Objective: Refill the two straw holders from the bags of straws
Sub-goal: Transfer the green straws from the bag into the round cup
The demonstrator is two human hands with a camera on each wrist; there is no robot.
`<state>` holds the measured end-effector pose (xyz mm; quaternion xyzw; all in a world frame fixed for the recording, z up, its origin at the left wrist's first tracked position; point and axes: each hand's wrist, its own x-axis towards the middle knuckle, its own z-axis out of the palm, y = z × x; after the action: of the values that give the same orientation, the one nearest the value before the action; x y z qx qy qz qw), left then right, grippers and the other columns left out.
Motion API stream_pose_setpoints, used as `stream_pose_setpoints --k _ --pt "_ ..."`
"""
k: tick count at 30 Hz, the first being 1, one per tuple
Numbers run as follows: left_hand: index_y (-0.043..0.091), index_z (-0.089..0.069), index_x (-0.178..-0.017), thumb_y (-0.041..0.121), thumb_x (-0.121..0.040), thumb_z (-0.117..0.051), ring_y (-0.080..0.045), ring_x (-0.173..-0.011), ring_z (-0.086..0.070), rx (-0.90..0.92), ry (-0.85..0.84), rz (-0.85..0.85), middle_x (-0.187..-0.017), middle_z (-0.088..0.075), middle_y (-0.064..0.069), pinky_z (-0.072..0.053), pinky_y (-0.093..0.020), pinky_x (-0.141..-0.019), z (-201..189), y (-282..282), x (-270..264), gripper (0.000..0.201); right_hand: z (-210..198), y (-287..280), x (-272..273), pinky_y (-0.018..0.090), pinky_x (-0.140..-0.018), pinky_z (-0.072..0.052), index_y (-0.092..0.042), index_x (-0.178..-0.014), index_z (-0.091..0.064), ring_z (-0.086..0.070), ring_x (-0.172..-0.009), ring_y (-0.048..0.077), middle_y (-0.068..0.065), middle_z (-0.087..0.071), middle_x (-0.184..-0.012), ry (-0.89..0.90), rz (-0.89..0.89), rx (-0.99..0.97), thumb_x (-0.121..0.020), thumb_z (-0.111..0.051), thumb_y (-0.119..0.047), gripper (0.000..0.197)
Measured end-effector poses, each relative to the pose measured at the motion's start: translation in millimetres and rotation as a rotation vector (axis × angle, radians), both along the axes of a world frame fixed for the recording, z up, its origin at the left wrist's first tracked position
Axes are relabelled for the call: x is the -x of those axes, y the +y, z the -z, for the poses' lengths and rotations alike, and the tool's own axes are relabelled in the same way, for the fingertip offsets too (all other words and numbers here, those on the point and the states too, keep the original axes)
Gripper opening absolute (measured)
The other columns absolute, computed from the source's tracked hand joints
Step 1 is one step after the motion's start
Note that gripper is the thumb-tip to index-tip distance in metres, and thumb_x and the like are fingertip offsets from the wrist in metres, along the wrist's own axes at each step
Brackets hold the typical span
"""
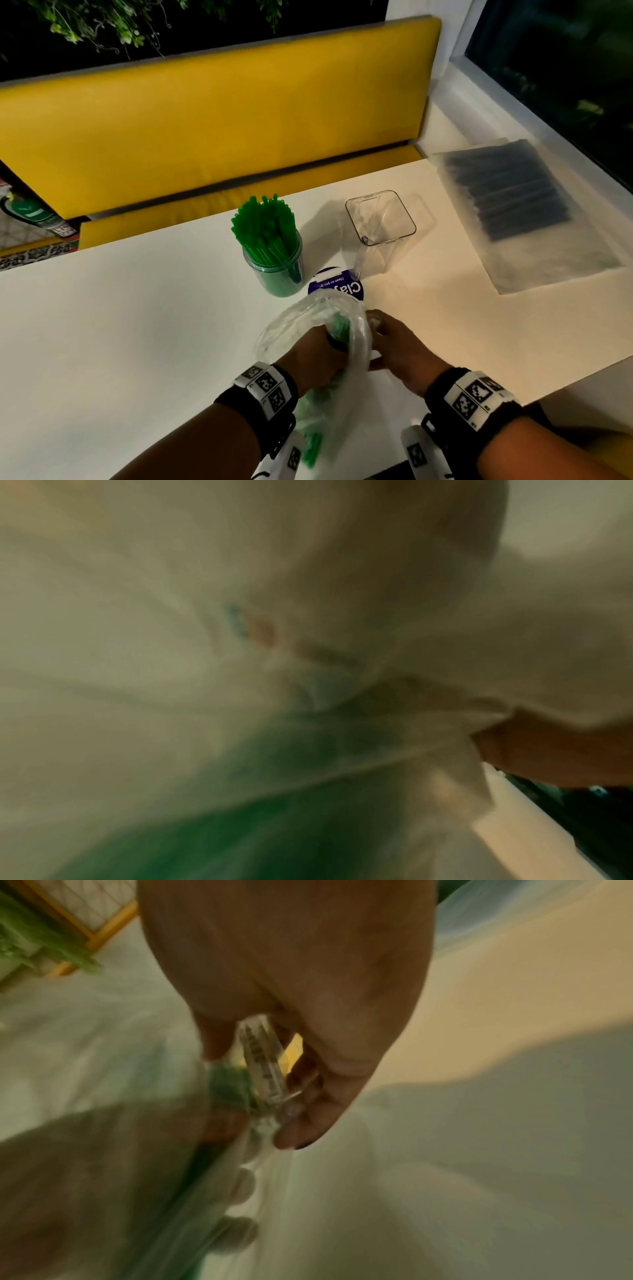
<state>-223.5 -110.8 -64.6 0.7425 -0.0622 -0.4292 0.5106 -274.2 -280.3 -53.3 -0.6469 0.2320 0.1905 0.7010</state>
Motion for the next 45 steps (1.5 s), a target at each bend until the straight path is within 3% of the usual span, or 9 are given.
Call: stream_pose_setpoints --k 5,8,12,16,19,25,29,38,45 --pt "0.016 -0.067 -0.082 0.013 -0.081 -0.067 -0.015 -0.053 -0.057 -0.013 0.12 -0.105 -0.062 -0.064 -0.001 -0.049 -0.028 -0.051 -9 4 0 0.003 0 -16 -2 0.031 -0.055 -0.051 -0.005 -0.09 -0.065 -0.062 -0.056 0.016 0.013 -0.062 -0.073 -0.005 0.074 0.187 -0.092 -0.047 0.009 0.023" --pt "0.017 -0.066 -0.079 0.015 -0.074 -0.074 -0.012 -0.053 -0.054 0.021 0.109 -0.118 -0.062 -0.06 0.0 -0.045 -0.023 -0.052 -12 9 -8 0.01 6 -29 3 0.031 -0.074 -0.051 -0.027 -0.106 -0.057 -0.063 -0.087 0.019 0.006 -0.063 -0.107 0.029 0.02 0.469 -0.093 -0.047 -0.001 0.031" --pt "0.02 -0.073 -0.087 0.014 -0.08 -0.077 -0.012 -0.058 -0.061 -0.081 0.019 -0.008 -0.067 -0.068 0.002 -0.052 -0.023 -0.059 -15 4 -12 0.01 -15 -25 3 0.02 -0.098 -0.038 -0.045 -0.135 -0.042 -0.045 -0.126 0.001 -0.014 -0.044 -0.143 -0.366 -0.009 0.439 -0.094 -0.045 -0.016 0.05" --pt "0.024 -0.067 -0.079 0.016 -0.082 -0.076 -0.004 -0.057 -0.056 -0.086 -0.157 0.063 -0.067 -0.066 0.009 -0.047 -0.022 -0.062 -29 -1 -11 0.013 -14 -10 -12 0.017 -0.1 -0.038 -0.042 -0.132 -0.049 -0.048 -0.114 -0.018 -0.024 -0.053 -0.13 -0.425 -0.318 0.538 -0.1 -0.045 -0.04 0.032" --pt "0.016 -0.069 -0.084 0.01 -0.086 -0.073 -0.005 -0.064 -0.06 0.066 -0.203 -0.083 -0.078 -0.072 0.002 -0.048 -0.019 -0.065 -56 9 -14 0.007 -1 -12 -17 0.025 -0.089 -0.042 -0.029 -0.117 -0.063 -0.057 -0.097 -0.001 -0.012 -0.062 -0.105 -0.418 -0.109 0.719 -0.1 -0.046 -0.021 0.025" --pt "0.021 -0.068 -0.082 0.002 -0.093 -0.063 -0.028 -0.08 -0.069 0.479 -0.407 -0.375 -0.078 -0.071 -0.014 -0.057 -0.037 -0.079 -138 42 -39 0.022 -12 -6 -24 0.032 -0.085 -0.046 -0.029 -0.127 -0.053 -0.058 -0.099 0.022 0.004 -0.054 -0.111 -0.129 -0.319 1.025 -0.101 -0.033 -0.041 0.035" --pt "0.02 -0.064 -0.088 0.005 -0.092 -0.059 -0.031 -0.076 -0.062 0.7 -0.491 -0.623 -0.074 -0.063 -0.011 -0.055 -0.048 -0.079 -181 62 -71 0.017 -54 17 -35 0.032 -0.071 -0.053 -0.027 -0.117 -0.06 -0.061 -0.092 0.021 0.001 -0.056 -0.111 -0.489 -0.366 1.297 -0.095 -0.045 -0.041 0.03" --pt "0.01 -0.056 -0.086 0.007 -0.097 -0.058 -0.032 -0.068 -0.054 0.568 -0.666 -0.747 -0.071 -0.055 -0.017 -0.047 -0.041 -0.065 -178 58 -120 0.012 -75 62 -122 0.035 -0.072 -0.051 -0.022 -0.117 -0.061 -0.065 -0.093 0.029 0.004 -0.046 -0.139 -0.49 -0.581 1.308 -0.097 -0.042 -0.035 0.03" --pt "0.001 -0.053 -0.094 0.005 -0.098 -0.058 -0.027 -0.065 -0.054 0.534 -0.745 -0.855 -0.072 -0.055 -0.016 -0.046 -0.033 -0.058 -163 52 -141 0.008 -68 60 -138 0.028 -0.061 -0.038 -0.021 -0.092 -0.064 -0.06 -0.077 0.019 -0.004 -0.058 -0.096 -0.553 -0.619 1.213 -0.096 -0.048 -0.042 0.027"
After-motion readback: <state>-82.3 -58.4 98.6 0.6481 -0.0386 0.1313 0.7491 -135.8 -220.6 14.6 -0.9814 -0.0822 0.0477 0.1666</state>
